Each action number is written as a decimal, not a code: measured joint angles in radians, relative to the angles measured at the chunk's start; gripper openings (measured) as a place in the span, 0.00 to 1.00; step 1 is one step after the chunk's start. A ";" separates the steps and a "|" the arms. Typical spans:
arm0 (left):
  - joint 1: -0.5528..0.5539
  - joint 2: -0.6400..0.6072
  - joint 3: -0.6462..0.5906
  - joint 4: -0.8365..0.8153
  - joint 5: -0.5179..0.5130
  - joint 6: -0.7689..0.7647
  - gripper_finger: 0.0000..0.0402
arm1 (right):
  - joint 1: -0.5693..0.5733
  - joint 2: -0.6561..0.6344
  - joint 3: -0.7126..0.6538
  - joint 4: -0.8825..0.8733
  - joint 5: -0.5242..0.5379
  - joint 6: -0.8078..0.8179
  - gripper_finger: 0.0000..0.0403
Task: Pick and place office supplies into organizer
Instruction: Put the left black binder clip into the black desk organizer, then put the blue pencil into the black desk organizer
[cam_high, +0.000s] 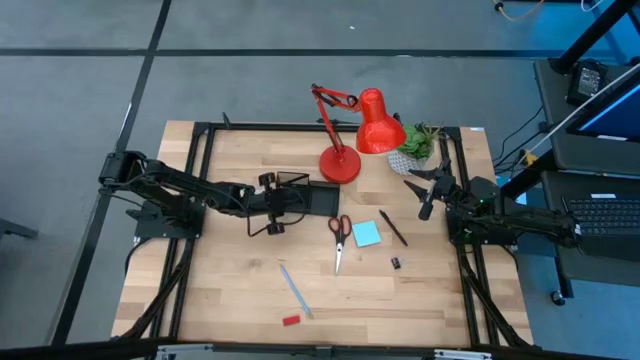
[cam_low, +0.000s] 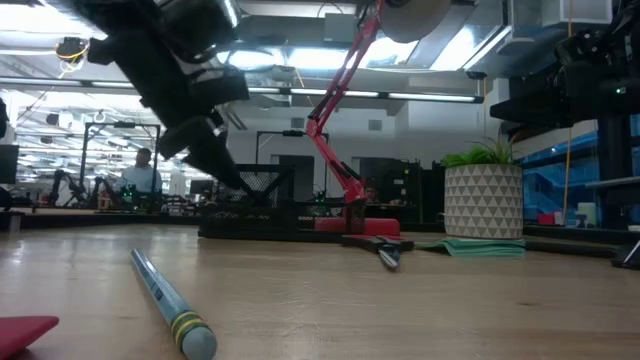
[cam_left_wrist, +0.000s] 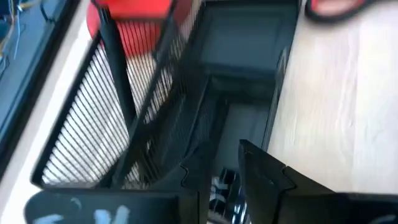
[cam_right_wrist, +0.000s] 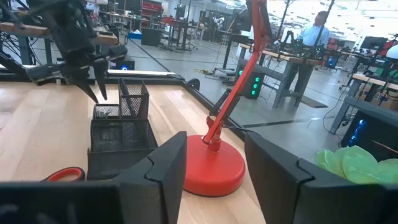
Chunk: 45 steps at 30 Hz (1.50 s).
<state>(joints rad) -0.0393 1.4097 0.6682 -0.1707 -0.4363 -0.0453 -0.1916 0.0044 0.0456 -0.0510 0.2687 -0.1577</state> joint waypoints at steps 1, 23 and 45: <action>-0.003 0.000 0.010 -0.001 -0.001 0.008 0.19 | 0.000 0.000 0.000 0.000 0.000 0.000 0.41; -0.194 0.000 0.114 0.085 0.340 0.325 0.31 | 0.000 0.000 0.000 0.000 0.000 0.000 0.41; -0.400 -0.001 0.115 0.283 0.376 0.164 0.31 | 0.000 0.000 0.000 0.000 0.000 0.072 0.41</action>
<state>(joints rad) -0.4392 1.4090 0.7830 0.1120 -0.0601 0.1187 -0.1917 0.0044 0.0456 -0.0513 0.2687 -0.0860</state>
